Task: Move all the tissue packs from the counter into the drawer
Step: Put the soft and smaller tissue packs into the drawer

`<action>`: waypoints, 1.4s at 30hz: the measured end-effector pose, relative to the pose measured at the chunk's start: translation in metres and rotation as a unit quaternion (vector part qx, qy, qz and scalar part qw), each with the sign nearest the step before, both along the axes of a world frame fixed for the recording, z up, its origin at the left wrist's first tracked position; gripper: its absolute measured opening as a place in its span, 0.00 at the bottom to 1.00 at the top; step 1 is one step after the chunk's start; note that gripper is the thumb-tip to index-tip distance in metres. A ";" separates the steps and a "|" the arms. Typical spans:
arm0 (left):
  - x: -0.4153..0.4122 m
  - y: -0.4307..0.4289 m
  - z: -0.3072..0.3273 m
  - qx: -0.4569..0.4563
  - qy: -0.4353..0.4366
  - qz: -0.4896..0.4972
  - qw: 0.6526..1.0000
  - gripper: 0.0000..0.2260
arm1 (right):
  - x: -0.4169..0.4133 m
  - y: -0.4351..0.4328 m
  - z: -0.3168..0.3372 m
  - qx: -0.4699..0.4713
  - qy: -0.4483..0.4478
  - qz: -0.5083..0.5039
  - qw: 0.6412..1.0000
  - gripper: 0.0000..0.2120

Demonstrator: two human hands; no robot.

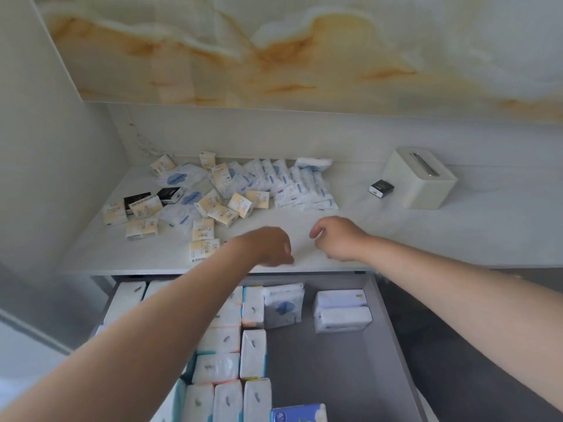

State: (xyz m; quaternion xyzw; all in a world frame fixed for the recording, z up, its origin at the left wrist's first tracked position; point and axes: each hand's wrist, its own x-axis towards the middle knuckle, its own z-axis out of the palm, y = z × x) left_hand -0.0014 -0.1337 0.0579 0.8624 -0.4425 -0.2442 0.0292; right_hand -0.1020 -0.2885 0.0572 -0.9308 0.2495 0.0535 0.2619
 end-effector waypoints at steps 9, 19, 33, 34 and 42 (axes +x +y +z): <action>0.084 -0.038 -0.007 -0.176 -0.076 0.116 0.974 0.21 | 0.067 -0.054 -0.007 0.039 -0.109 -0.160 0.980 0.19; 0.122 -0.073 -0.041 -0.124 -0.039 0.061 0.990 0.37 | 0.152 -0.058 -0.029 0.064 -0.066 -0.219 0.972 0.30; 0.128 -0.062 -0.052 -0.291 0.081 0.116 0.946 0.29 | 0.157 -0.047 -0.030 0.291 -0.119 -0.289 0.904 0.19; 0.127 -0.062 -0.049 -0.313 0.088 0.133 0.936 0.26 | 0.152 -0.047 -0.028 0.297 -0.112 -0.292 0.902 0.18; 0.110 -0.058 -0.028 -0.340 0.142 0.206 0.906 0.31 | 0.092 -0.061 -0.009 0.380 -0.089 -0.250 0.886 0.18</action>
